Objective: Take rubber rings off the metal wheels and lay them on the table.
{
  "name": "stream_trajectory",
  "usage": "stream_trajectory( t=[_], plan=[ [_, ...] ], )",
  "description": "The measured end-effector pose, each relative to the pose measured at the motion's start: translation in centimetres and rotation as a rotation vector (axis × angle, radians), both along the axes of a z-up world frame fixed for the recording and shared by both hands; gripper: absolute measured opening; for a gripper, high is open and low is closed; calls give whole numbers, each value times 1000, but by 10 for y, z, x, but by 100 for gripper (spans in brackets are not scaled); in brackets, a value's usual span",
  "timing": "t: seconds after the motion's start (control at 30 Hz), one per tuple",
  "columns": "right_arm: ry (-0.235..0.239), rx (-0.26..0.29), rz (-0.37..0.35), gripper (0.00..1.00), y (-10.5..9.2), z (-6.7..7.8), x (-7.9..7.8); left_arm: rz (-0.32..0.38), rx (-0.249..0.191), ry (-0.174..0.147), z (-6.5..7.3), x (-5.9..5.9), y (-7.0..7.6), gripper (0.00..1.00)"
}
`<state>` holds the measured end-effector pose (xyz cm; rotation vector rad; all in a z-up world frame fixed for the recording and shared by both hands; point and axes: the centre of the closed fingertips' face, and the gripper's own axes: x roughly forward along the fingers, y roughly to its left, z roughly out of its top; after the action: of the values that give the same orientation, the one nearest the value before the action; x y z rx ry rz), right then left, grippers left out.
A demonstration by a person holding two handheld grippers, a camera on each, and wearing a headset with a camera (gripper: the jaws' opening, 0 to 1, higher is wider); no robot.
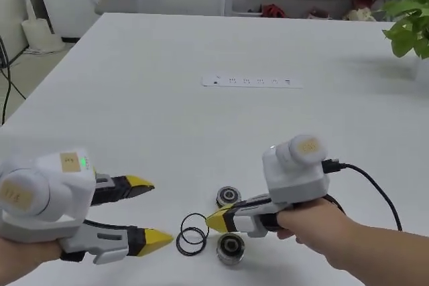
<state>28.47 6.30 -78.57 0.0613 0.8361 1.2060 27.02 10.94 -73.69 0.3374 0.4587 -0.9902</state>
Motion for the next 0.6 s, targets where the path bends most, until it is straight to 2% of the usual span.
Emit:
stream_trajectory(
  t=[0.33,0.6],
  plan=[
    [5,-50,24,0,1,-8,-7,4,3,4,-2,-2,1,53],
    [5,-71,17,0,2,-13,-5,8,5,9,-4,-3,2,52]
  ],
)
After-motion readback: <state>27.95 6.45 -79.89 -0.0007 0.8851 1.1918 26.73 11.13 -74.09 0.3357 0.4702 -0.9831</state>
